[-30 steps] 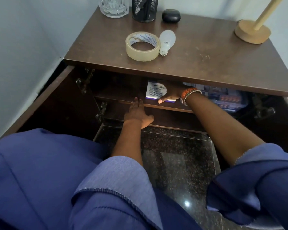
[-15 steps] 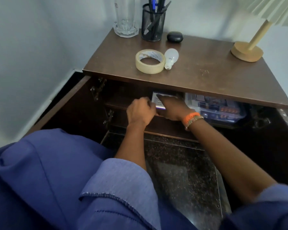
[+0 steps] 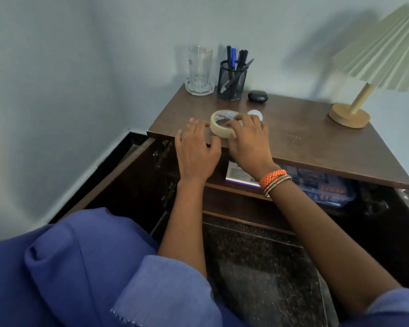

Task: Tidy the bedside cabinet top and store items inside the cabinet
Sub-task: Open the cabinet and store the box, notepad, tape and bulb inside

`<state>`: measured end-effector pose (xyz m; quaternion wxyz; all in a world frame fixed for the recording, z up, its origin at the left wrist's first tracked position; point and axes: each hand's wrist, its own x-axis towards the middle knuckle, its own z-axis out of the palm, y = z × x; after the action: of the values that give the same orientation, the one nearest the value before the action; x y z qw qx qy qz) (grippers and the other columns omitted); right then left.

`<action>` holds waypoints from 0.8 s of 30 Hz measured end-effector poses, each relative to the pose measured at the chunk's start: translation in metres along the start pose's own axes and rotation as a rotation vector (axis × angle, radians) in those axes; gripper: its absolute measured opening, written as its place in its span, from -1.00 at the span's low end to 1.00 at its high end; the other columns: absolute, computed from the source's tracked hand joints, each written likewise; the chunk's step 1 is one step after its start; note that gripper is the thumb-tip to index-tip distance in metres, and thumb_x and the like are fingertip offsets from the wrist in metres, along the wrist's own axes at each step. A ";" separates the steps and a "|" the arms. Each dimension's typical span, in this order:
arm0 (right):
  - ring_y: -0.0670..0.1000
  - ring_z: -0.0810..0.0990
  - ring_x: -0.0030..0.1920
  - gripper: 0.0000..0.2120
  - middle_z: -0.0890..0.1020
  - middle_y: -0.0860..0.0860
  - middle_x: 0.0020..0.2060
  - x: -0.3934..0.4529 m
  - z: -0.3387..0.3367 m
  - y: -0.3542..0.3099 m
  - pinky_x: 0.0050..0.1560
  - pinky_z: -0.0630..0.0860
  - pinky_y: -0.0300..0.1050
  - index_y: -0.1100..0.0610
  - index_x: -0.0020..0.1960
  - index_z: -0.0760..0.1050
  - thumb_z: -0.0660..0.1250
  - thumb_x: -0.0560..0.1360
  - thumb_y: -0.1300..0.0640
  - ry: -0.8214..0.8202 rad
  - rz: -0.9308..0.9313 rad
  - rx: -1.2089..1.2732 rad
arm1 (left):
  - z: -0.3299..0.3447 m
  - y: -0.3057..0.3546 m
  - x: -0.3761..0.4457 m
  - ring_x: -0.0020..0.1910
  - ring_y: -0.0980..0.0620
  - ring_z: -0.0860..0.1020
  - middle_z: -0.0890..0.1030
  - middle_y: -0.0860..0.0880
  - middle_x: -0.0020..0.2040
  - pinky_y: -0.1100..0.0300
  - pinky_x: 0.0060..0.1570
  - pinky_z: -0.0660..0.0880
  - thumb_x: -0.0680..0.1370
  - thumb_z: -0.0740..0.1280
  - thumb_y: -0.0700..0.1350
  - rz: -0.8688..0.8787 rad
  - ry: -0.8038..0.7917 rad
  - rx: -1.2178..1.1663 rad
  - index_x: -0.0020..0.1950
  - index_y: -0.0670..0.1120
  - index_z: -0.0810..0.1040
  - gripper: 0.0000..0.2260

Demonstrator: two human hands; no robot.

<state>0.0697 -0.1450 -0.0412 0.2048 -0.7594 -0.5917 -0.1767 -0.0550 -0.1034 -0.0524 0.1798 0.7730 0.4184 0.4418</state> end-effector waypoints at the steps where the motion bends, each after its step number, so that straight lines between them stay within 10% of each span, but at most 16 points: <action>1: 0.16 0.38 0.27 -0.69 0.47 0.14 0.23 0.004 0.004 0.001 0.28 0.27 0.13 0.14 0.21 0.50 0.23 0.50 0.12 -0.024 0.013 -0.009 | -0.002 -0.001 0.002 0.43 0.02 0.29 0.49 -0.03 0.30 -0.08 0.46 0.09 0.49 0.16 -0.06 -0.035 -0.019 0.014 0.23 -0.07 0.46 -0.67; 10: 0.11 0.37 0.28 -0.65 0.48 0.08 0.17 0.019 0.023 -0.004 0.42 -0.01 0.25 0.08 0.19 0.52 0.28 0.50 -0.10 -0.053 0.070 0.048 | -0.007 -0.003 0.012 0.53 0.06 0.00 0.26 -0.01 0.49 -0.16 0.44 -0.24 0.56 0.14 -0.01 -0.374 -0.238 -0.134 0.40 0.00 0.32 -0.60; 24: 0.07 0.55 0.10 -0.80 0.63 0.03 0.02 0.035 0.035 -0.011 0.32 0.13 0.09 0.11 0.04 0.56 0.19 0.55 0.10 -0.019 0.076 0.106 | 0.010 -0.014 0.016 0.29 -0.02 0.46 0.61 -0.08 0.08 -0.01 0.52 -0.03 0.53 0.22 -0.17 -0.457 -0.016 -0.214 0.11 -0.13 0.55 -0.79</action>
<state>0.0684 -0.0953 -0.0520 0.2458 -0.7710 -0.5728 -0.1302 -0.0495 -0.0817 -0.0583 0.3592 0.6384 0.5316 0.4252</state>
